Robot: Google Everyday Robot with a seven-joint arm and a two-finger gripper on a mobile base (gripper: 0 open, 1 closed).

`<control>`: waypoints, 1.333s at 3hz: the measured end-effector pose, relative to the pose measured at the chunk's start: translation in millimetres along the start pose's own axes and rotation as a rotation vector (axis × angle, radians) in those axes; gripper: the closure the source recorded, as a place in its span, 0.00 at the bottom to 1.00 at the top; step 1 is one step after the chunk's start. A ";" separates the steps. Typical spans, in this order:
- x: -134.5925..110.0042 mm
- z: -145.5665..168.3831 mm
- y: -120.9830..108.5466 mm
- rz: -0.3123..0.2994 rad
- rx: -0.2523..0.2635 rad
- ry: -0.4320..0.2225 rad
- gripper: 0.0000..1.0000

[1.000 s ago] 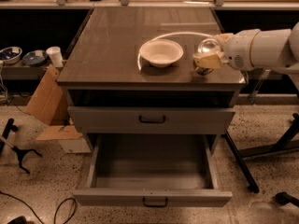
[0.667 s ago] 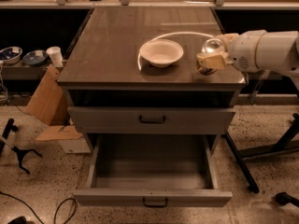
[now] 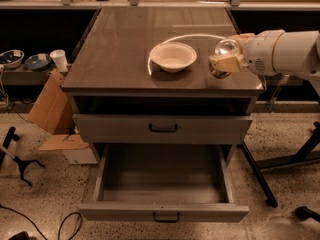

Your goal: Pick orange can from middle drawer and place on counter

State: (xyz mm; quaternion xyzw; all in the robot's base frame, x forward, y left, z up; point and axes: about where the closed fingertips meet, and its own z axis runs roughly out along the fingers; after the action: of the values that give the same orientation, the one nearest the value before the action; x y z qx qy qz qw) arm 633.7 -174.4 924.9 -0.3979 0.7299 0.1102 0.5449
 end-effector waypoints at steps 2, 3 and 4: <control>-22.1 11.2 -1.9 -0.033 -0.018 -0.009 0.81; -30.5 18.1 -2.5 -0.047 -0.030 -0.007 0.58; -35.3 25.7 -3.1 -0.056 -0.044 -0.001 0.36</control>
Offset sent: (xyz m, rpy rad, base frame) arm 0.0191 0.0211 0.0257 -0.0266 -0.0270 0.0451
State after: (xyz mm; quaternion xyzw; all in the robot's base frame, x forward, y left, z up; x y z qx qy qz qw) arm 657.2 -144.9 947.1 -0.4299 0.7157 0.1111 0.5392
